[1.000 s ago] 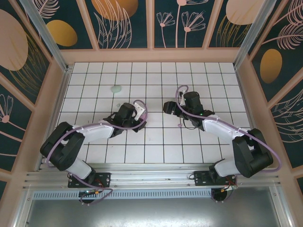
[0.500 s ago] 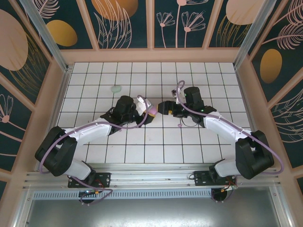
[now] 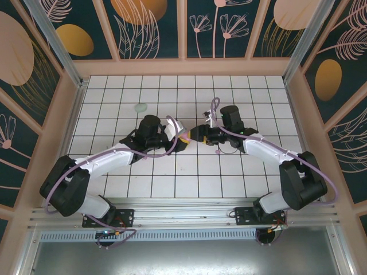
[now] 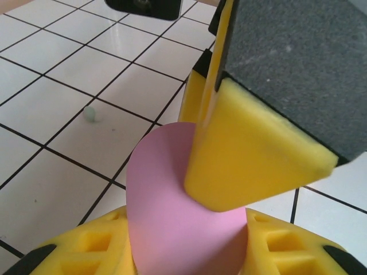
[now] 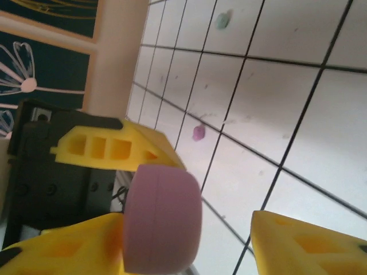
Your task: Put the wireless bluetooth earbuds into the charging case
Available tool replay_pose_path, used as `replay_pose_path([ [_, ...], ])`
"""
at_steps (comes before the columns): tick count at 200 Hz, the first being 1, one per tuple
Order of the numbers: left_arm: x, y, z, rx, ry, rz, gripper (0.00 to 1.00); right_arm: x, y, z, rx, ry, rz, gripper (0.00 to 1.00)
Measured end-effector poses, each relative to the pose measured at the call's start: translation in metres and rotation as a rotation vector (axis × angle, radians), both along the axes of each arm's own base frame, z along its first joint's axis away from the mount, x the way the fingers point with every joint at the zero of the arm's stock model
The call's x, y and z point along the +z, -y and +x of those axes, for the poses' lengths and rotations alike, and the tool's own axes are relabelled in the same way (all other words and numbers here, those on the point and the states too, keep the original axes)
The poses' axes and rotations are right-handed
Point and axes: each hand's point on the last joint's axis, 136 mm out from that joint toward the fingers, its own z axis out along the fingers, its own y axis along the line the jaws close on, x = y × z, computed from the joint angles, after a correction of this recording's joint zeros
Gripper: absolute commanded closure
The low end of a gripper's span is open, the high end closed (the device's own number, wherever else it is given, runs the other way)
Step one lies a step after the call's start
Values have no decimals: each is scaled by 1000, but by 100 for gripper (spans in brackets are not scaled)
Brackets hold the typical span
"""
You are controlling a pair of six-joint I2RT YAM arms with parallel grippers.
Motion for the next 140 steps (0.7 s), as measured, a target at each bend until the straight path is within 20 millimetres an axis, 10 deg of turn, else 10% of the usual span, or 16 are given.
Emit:
replay_pose_path([
  [30,1,0,-1,-9,16,7,68,9,-5,-3,16,-22,43,73],
  [64,8,-1,1,1,44,-5,38,12,-6,-1,-26,-98,89,81],
  [101,53,-7,5,76,132,-126,26,12,-5,2,-107,-213,153,82],
  [140,94,-15,0,94,173,-284,26,58,-3,8,-174,-194,267,82],
])
